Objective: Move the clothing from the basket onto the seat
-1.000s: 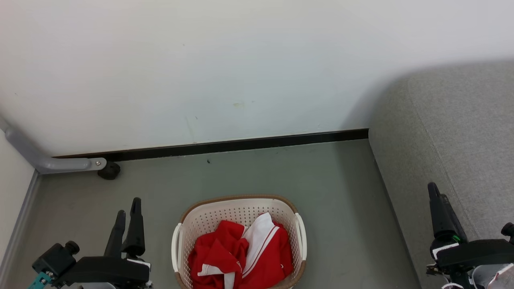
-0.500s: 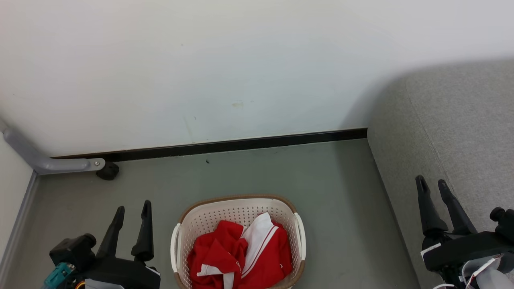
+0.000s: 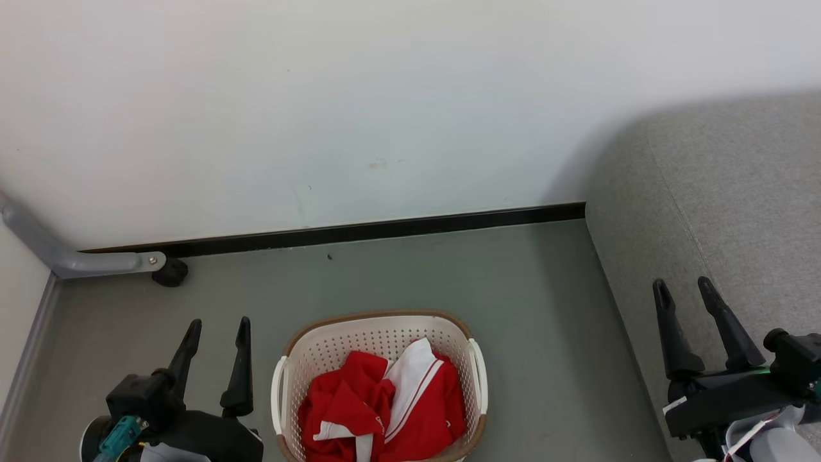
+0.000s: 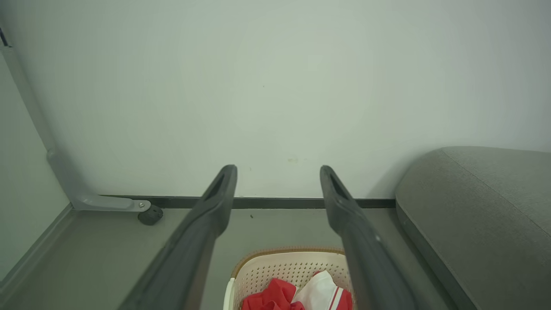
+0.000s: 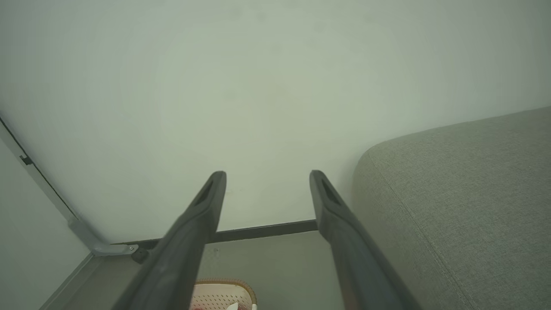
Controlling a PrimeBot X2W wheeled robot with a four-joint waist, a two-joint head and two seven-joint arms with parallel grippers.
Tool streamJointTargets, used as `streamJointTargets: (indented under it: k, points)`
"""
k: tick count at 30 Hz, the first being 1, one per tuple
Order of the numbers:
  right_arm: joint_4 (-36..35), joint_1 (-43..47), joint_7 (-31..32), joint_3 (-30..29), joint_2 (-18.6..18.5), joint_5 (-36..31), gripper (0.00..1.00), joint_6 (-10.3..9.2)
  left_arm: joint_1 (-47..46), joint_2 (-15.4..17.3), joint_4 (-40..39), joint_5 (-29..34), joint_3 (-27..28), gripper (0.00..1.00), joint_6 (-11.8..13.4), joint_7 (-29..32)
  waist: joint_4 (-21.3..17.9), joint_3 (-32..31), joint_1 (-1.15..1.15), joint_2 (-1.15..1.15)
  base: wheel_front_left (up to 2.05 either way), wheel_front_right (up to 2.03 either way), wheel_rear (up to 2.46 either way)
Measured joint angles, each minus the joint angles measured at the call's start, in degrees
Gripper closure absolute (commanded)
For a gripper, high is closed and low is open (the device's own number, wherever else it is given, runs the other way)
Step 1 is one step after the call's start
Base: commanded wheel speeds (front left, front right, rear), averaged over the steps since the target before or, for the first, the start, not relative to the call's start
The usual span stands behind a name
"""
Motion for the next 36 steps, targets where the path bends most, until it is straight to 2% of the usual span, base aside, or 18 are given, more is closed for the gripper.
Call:
streamJointTargets:
  k: [9, 22, 36]
  points:
    - [-0.64, -0.04, -1.76, 0.22, -0.56, -5.93, 0.0, -0.62, -0.9, 0.32, 0.56, 6.58, -0.07, 0.0, 0.45, -1.8, 0.04, 0.24, 0.0, 0.0, 0.0, 0.0, 0.0]
    - [-0.65, -0.04, -1.76, -1.52, 0.22, -6.24, 0.0, -0.49, -1.13, -0.27, 1.25, 6.73, 1.66, 0.0, -0.12, -1.8, 0.16, 0.17, 0.0, 0.0, 0.0, 0.0, 0.0]
    - [-0.38, 0.0, -1.77, -2.79, 1.51, -6.32, 0.0, 1.2, -1.13, -1.3, 1.55, 7.25, 2.65, 0.0, -1.14, -1.8, 0.09, 0.4, 0.0, 0.0, 0.0, 0.0, 0.0]
